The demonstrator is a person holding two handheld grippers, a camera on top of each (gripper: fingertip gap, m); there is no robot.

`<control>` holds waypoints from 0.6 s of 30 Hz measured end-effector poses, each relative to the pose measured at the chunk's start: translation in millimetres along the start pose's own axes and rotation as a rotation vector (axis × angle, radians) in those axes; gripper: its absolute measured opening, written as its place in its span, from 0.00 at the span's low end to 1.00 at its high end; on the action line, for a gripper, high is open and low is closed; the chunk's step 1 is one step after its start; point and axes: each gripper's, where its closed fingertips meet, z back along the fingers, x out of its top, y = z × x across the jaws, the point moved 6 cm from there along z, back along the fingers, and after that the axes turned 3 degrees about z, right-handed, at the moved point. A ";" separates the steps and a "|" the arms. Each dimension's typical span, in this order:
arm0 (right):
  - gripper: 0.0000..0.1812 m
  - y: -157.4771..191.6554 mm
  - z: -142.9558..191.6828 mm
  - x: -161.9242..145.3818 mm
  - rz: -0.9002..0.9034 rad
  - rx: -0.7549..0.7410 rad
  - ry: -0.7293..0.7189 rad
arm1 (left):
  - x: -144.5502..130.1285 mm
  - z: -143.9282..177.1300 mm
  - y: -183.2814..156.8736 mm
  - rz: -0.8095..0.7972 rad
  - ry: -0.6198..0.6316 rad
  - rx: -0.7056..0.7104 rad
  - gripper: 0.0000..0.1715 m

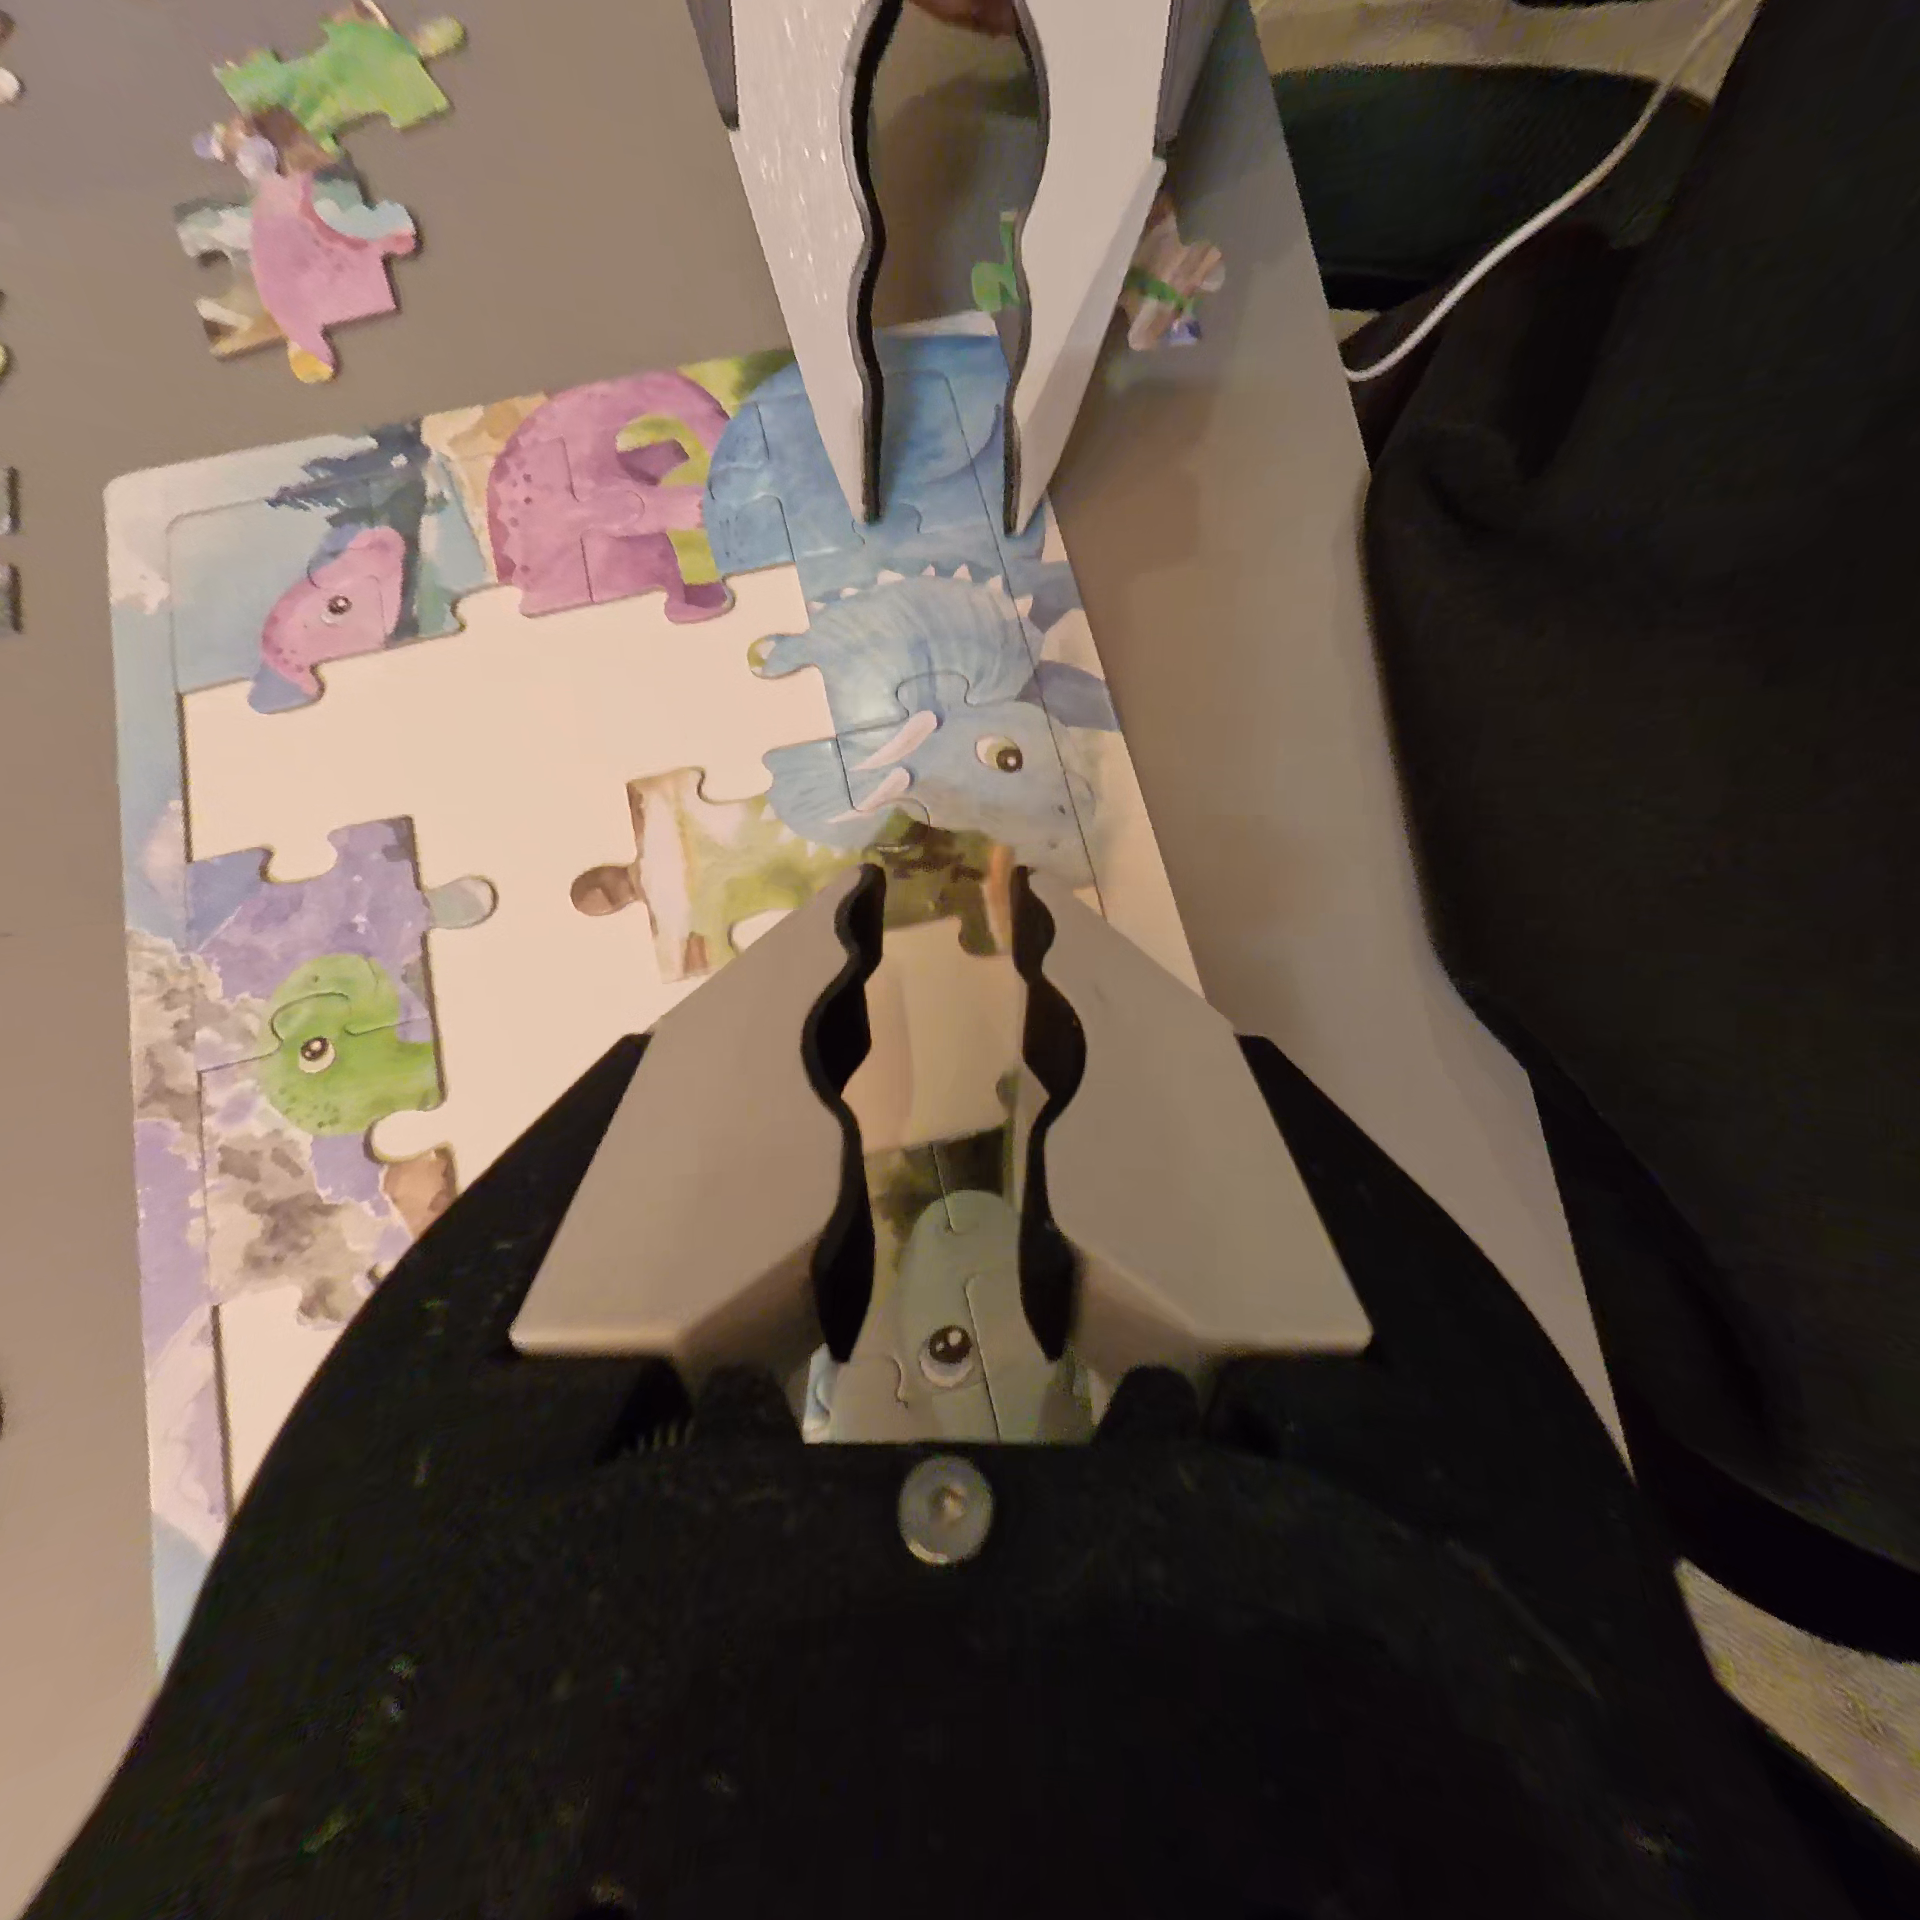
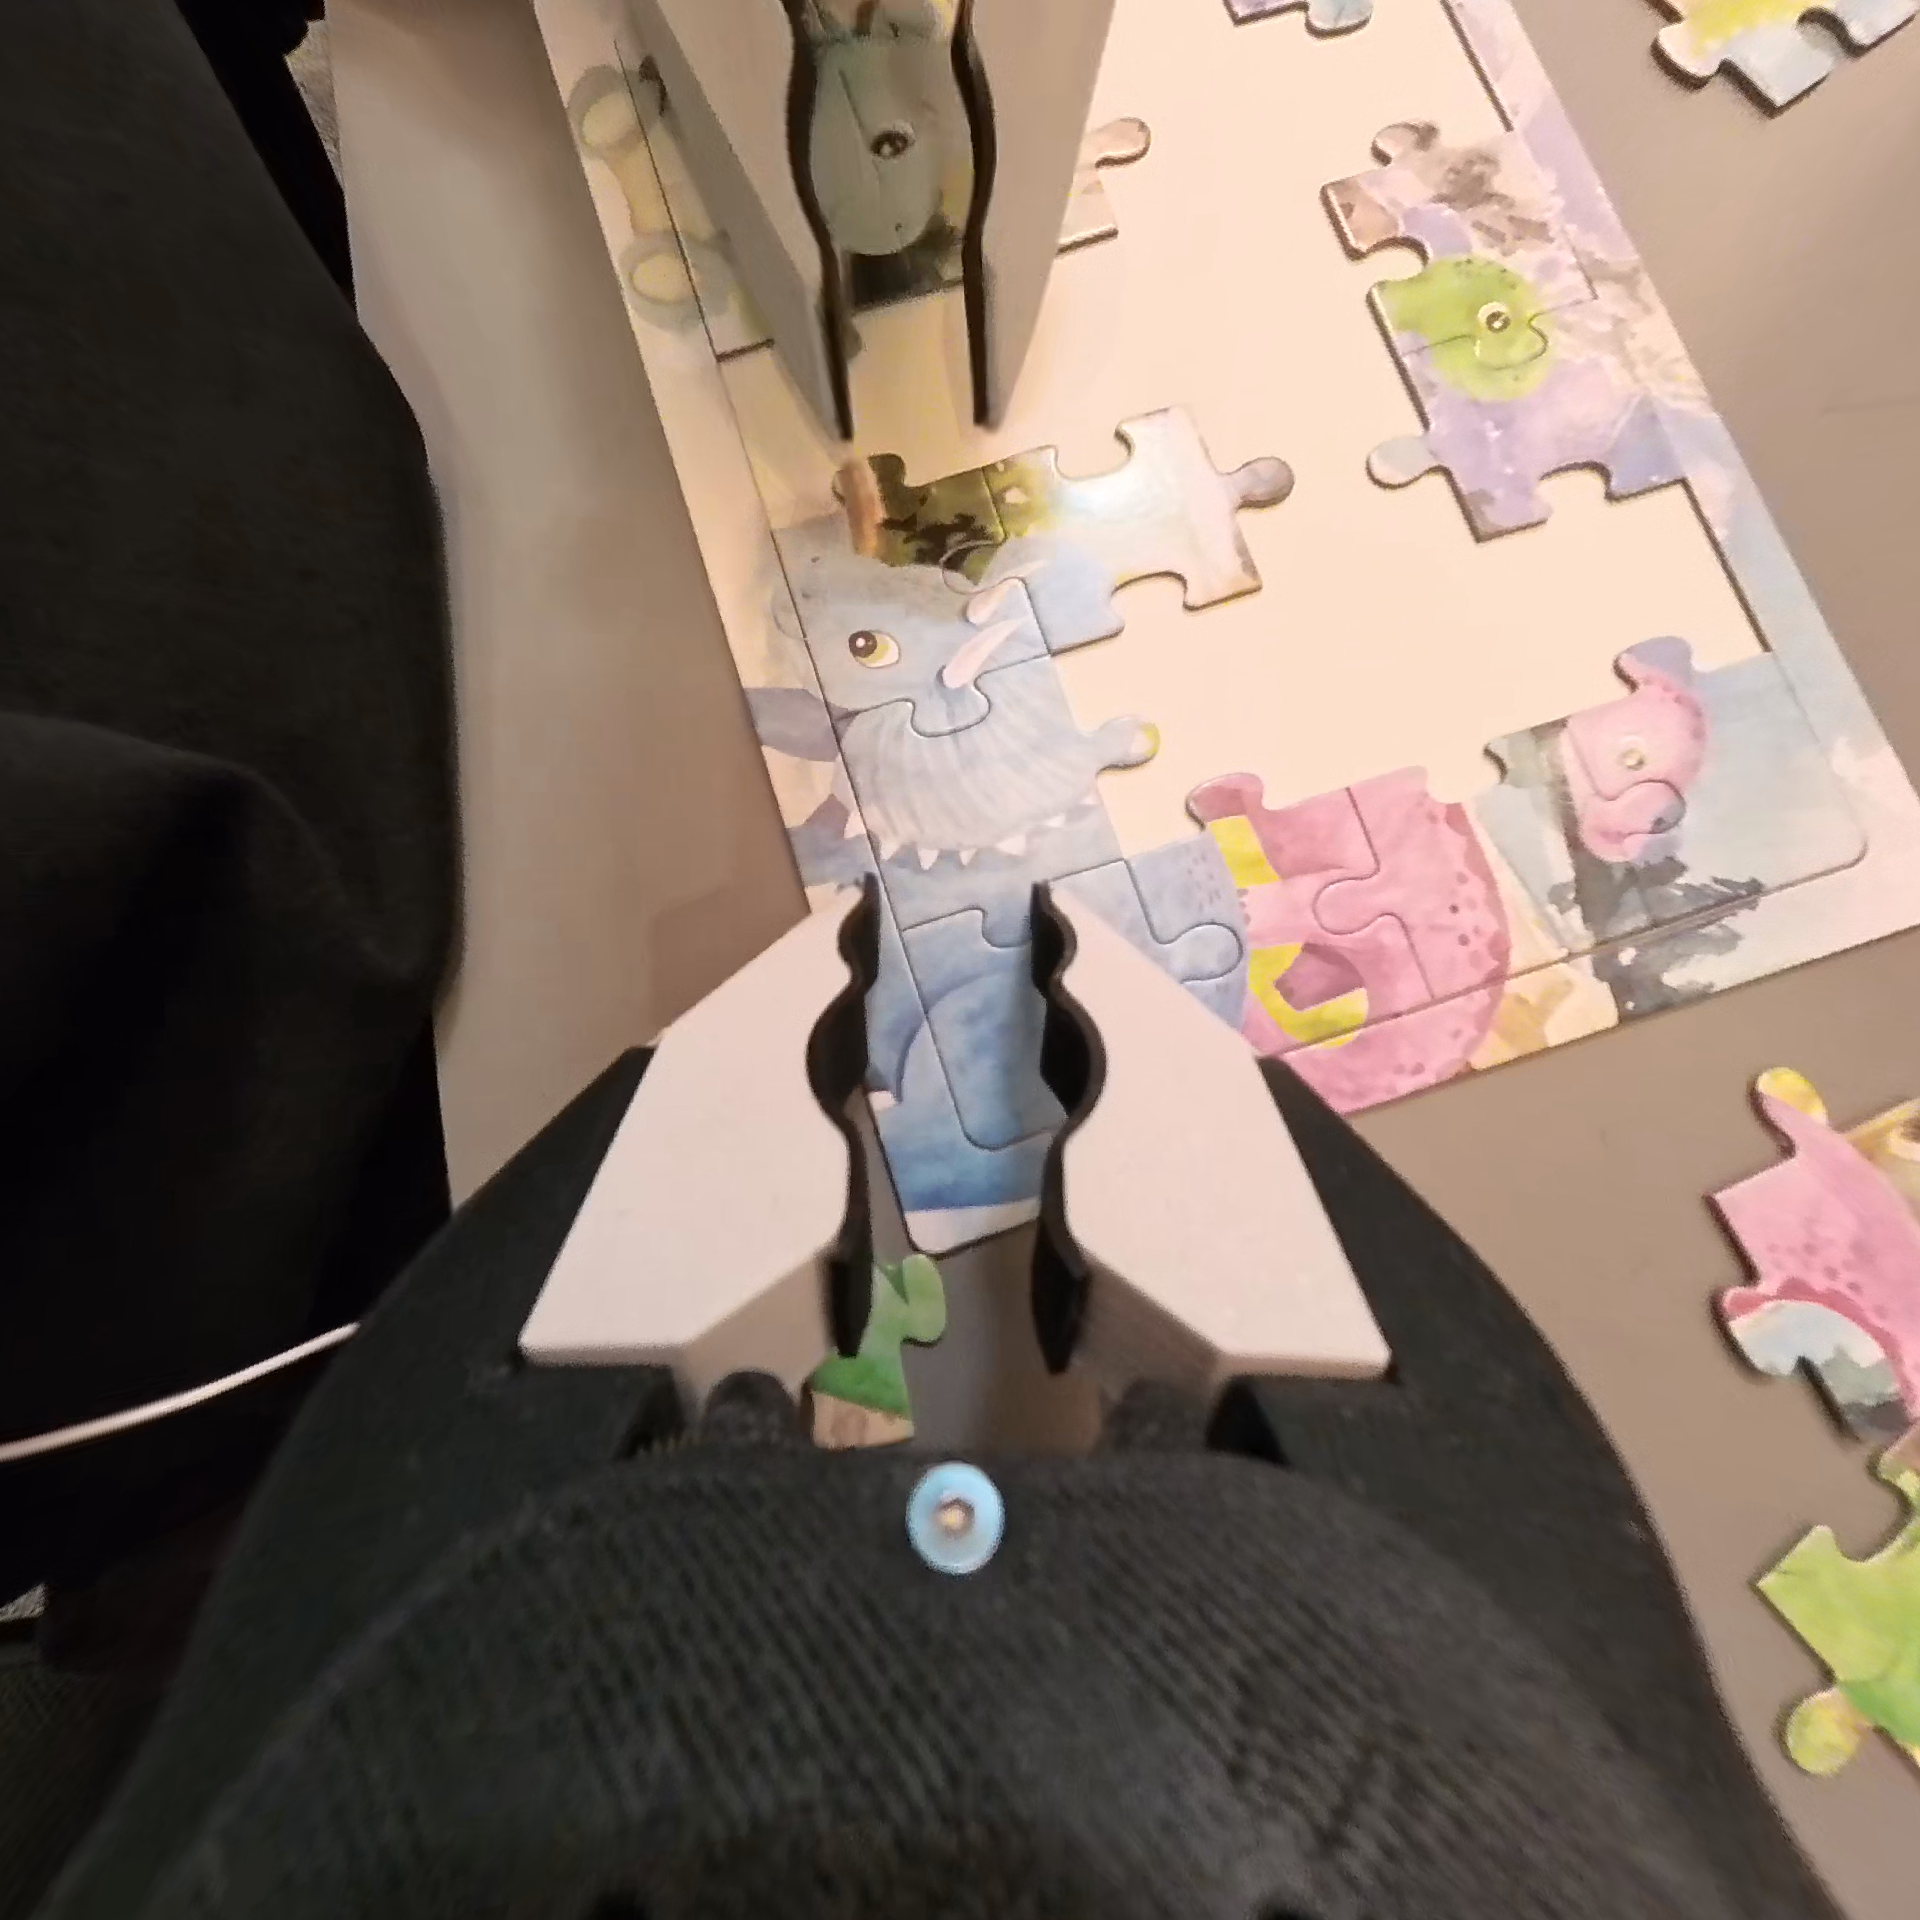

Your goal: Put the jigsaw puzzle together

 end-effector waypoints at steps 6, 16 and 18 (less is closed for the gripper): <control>0.14 0.8 -2.0 3.1 0.006 -0.003 -0.014 | 2.6 -18.8 -5.9 -0.014 0.029 0.006 0.12; 0.15 7.1 -26.9 23.3 0.045 0.022 -0.057 | 3.5 -26.6 -10.4 -0.044 0.043 0.011 0.09; 0.14 9.6 -30.3 27.7 0.062 0.028 -0.050 | 3.4 -26.9 -10.4 -0.039 0.039 0.007 0.09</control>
